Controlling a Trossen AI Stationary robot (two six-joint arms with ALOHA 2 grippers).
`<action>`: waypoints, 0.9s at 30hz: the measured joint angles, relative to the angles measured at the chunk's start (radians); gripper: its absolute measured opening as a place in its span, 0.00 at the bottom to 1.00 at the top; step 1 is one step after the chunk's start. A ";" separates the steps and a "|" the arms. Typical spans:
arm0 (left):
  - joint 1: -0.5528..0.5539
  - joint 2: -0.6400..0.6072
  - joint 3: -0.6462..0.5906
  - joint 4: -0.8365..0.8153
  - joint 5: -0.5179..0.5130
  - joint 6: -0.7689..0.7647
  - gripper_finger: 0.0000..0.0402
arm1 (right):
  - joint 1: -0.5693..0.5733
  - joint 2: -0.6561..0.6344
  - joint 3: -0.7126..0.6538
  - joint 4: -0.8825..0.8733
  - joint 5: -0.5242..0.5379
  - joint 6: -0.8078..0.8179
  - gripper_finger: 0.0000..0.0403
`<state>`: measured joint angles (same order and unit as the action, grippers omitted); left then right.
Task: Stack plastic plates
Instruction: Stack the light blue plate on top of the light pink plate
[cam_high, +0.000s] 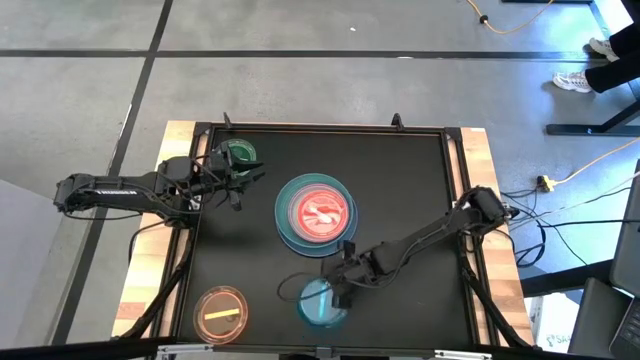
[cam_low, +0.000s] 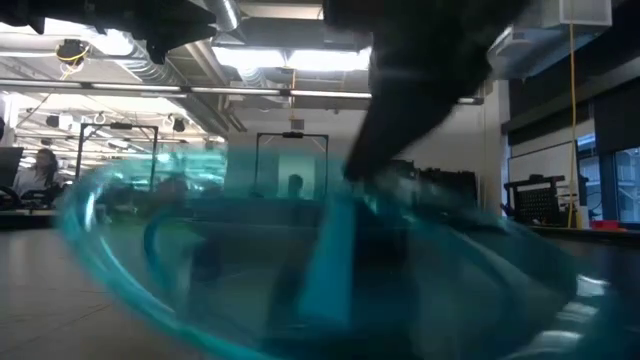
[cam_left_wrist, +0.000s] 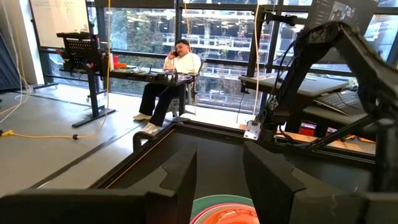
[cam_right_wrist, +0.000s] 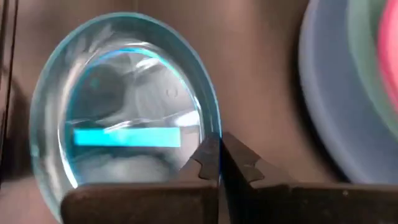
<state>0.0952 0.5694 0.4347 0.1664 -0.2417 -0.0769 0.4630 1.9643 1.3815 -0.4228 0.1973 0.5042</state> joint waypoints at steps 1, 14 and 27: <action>0.000 0.000 0.000 0.000 0.000 0.000 0.31 | -0.001 -0.018 0.002 -0.012 0.021 -0.010 0.00; 0.000 0.000 0.000 0.000 0.000 0.000 0.31 | -0.150 -0.233 0.002 -0.205 0.178 -0.137 0.00; 0.000 0.000 0.000 0.000 0.000 0.000 0.31 | -0.460 -0.285 -0.008 -0.191 0.092 -0.324 0.00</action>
<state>0.0948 0.5694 0.4346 0.1665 -0.2417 -0.0765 0.0030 1.6794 1.3738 -0.6137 0.2888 0.1802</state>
